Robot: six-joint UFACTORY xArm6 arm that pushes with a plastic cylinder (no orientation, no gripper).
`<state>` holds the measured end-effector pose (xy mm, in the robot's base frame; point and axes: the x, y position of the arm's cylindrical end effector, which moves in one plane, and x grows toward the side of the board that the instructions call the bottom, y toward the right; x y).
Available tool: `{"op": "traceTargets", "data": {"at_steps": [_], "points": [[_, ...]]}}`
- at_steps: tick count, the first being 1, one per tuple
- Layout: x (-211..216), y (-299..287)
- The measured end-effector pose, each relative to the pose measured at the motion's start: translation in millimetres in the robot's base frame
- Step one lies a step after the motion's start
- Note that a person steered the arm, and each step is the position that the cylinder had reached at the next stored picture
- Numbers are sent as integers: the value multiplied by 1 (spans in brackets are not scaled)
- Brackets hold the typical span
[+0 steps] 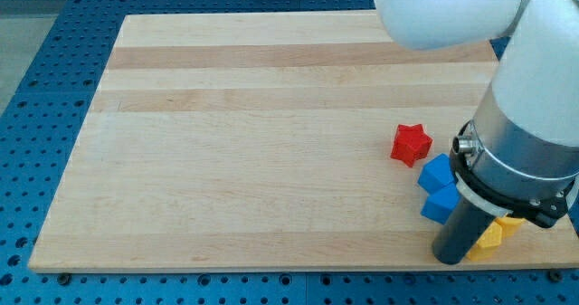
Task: Move your arm left to the red star
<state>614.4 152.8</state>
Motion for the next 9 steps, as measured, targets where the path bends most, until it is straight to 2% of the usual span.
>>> {"op": "traceTargets", "data": {"at_steps": [2, 3, 4, 5, 6, 7, 8, 9], "points": [[-3, -4], [-4, -36], [-44, -65], [-129, -74], [-177, -76], [-188, -74], [-184, -64], [-169, -82]]}}
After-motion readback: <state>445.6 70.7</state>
